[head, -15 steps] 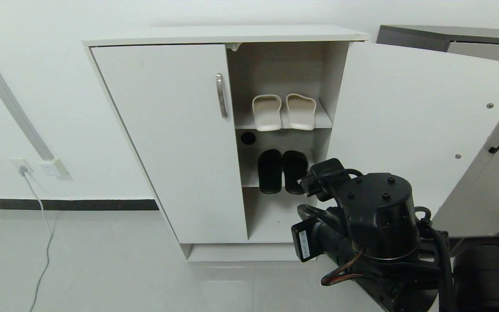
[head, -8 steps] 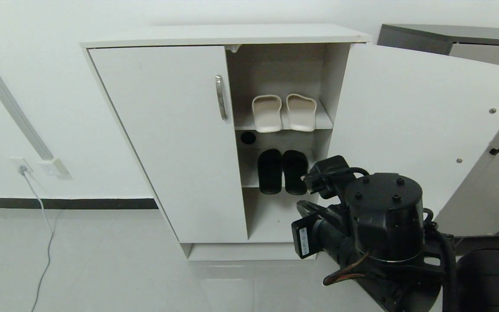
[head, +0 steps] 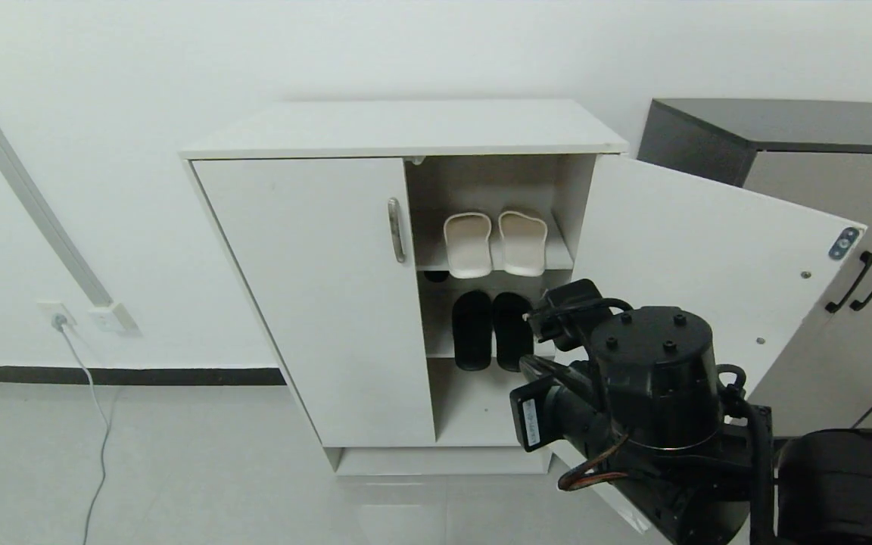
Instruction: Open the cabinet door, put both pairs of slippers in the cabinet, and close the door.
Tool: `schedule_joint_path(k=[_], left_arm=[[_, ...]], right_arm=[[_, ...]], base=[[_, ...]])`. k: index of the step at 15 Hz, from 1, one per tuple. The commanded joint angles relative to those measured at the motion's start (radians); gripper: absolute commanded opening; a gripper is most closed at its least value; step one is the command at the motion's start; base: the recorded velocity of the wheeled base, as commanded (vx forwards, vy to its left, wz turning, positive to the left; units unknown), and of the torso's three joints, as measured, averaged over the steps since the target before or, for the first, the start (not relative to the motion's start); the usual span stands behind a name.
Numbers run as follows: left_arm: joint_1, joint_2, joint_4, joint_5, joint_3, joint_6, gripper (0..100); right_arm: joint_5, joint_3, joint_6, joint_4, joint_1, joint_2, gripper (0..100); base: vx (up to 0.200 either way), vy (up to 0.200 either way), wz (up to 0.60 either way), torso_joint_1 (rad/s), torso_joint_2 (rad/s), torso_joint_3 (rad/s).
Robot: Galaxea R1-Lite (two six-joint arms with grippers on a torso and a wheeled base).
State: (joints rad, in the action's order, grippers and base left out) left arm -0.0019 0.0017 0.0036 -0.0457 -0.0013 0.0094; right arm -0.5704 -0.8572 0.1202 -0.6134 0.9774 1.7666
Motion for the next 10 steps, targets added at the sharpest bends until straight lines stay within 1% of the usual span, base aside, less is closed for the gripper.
schedule_joint_path(k=[1,10], left_arm=[[0.0,0.001,-0.001,0.0,0.0,0.0,0],[0.0,0.001,-0.001,0.0,0.0,0.0,0]], right_arm=[[0.0,0.0,0.001,0.0,-0.002,0.005,0],[-0.002,0.003,-0.001,0.0,-0.005,-0.007,0]], base=[[0.0,0.0,0.0,0.124,-0.47,-0.339],[0.0,0.0,0.0,0.167,-0.48,-0.32]])
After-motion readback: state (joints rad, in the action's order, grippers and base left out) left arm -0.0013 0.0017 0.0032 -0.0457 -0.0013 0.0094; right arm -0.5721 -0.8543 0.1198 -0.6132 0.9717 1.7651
